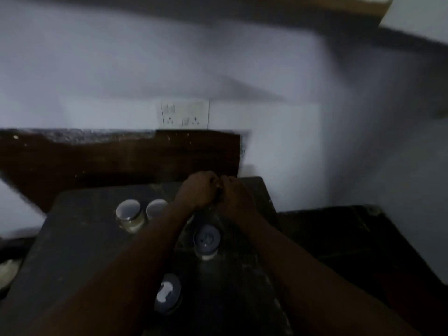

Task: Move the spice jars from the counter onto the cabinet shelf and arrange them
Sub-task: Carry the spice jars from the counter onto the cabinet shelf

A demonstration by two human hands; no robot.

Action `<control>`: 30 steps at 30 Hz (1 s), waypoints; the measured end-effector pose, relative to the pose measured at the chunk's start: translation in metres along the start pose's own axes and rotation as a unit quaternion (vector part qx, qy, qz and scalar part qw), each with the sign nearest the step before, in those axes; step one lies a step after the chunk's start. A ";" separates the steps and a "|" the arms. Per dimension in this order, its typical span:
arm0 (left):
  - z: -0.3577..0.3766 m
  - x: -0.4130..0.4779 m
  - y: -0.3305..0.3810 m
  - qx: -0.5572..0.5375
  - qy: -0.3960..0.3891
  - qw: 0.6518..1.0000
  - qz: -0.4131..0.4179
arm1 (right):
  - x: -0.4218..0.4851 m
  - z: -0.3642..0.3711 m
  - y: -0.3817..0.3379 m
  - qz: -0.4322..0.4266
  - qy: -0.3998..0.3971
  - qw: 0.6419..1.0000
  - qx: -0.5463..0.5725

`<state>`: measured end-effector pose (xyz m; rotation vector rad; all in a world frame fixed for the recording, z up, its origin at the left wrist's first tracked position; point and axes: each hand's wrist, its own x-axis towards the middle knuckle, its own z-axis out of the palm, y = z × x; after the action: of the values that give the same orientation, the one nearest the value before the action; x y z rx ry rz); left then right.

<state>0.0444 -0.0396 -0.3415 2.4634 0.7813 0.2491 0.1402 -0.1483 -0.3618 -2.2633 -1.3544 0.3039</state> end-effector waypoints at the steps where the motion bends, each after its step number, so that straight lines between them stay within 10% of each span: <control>1: 0.013 -0.003 -0.008 0.010 -0.023 1.000 -0.003 | -0.006 0.011 0.003 0.015 -0.013 1.000 -0.010; 13: 0.122 -0.057 -0.069 0.042 -0.180 0.975 -0.124 | -0.065 0.118 0.047 0.090 -0.169 0.981 0.022; 30: 0.087 -0.058 -0.070 -0.103 -0.109 0.985 -0.080 | -0.056 0.090 0.065 0.057 -0.030 0.988 0.139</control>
<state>-0.0085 -0.0632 -0.4535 2.1766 0.8088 -0.0015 0.1244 -0.1970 -0.4750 -2.1143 -1.1329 0.5670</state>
